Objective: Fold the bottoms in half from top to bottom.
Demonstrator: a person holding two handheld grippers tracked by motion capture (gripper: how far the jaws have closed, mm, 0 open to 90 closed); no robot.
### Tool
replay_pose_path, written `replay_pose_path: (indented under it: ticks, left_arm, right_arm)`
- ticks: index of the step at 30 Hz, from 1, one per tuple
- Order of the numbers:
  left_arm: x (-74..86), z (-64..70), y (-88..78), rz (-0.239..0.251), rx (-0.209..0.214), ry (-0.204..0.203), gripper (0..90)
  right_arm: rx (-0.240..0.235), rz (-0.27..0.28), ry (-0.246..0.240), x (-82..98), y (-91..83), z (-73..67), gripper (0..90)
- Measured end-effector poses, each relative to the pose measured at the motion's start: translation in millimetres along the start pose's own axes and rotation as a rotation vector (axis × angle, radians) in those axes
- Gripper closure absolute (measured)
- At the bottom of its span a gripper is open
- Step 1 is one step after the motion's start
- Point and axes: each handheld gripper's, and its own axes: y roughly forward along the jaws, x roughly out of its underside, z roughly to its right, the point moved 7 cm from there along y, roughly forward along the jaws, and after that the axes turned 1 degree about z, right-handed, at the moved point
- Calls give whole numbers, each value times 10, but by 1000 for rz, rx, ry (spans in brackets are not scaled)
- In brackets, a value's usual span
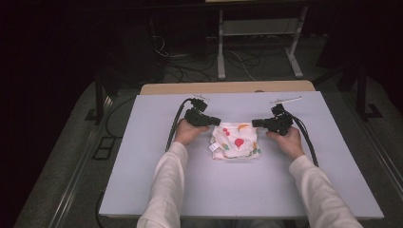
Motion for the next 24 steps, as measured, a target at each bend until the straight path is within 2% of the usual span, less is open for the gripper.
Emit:
replay_pose_path:
  ticks: [2,4,5,9,12,15,19,24]
  left_arm:
    - [8,-30,33,13,-17,-13,838]
    - [9,-50,66,25,-35,-14,837]
    - [-3,-55,80,43,-32,-24,837]
    - [-22,-86,114,65,-43,-17,837]
    - [-16,-109,135,66,-54,-13,837]
    - [-5,-136,151,71,-56,-26,837]
    - [-6,-162,146,72,-76,-8,833]
    - [-2,-172,133,76,-68,1,823]
  right_arm:
    - [14,1,-12,-9,46,31,867]
    - [17,11,5,-9,86,68,867]
    - [16,16,10,-7,99,83,867]
    - [20,27,32,1,123,144,867]
    - [23,22,21,-16,128,155,867]
    - [29,12,5,-39,147,157,867]
    - [30,9,2,-73,179,152,867]
    - [44,-8,-26,-95,213,152,861]
